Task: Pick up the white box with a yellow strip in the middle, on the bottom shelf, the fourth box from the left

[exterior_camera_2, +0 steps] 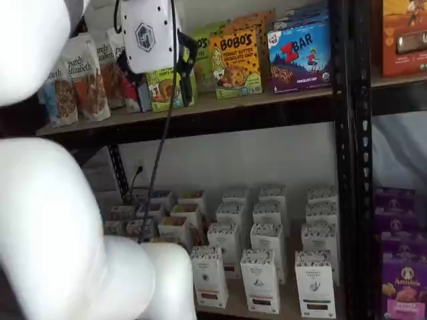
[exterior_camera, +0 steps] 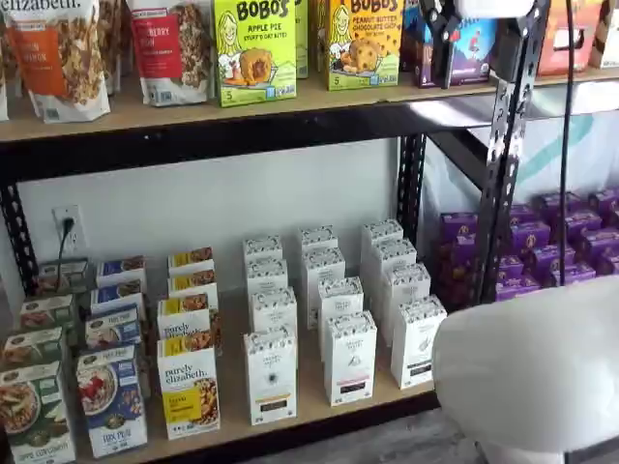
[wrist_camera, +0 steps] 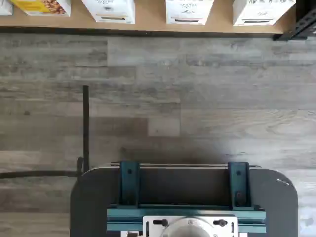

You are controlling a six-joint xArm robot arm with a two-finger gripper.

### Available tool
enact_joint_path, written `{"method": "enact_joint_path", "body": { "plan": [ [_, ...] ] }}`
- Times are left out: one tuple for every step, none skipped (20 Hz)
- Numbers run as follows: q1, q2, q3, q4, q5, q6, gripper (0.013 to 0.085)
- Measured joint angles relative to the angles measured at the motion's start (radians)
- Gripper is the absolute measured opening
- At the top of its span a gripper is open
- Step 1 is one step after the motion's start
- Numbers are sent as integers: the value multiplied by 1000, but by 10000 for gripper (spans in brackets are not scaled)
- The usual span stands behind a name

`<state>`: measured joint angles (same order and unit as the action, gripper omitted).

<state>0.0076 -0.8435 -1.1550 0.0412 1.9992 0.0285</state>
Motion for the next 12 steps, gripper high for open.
{"method": "enact_joint_path", "body": {
  "plan": [
    [-17, 2, -1, 18, 4, -8, 850],
    [-44, 3, -2, 47, 7, -20, 850],
    [-49, 3, -2, 55, 9, -23, 850],
    [-48, 3, -2, 56, 10, -24, 850],
    [-47, 2, -2, 55, 10, -23, 850],
    [-44, 2, 0, 52, 9, -22, 850],
    [-37, 0, 3, 46, 5, -18, 850],
    [-29, -1, 7, 39, 0, -13, 850],
    [-17, -5, 16, 31, -11, -6, 850],
    [-5, -8, 26, 23, -24, 3, 850],
    [5, -11, 36, 19, -36, 10, 850],
    [20, -15, 52, 11, -54, 22, 850]
  ]
}}
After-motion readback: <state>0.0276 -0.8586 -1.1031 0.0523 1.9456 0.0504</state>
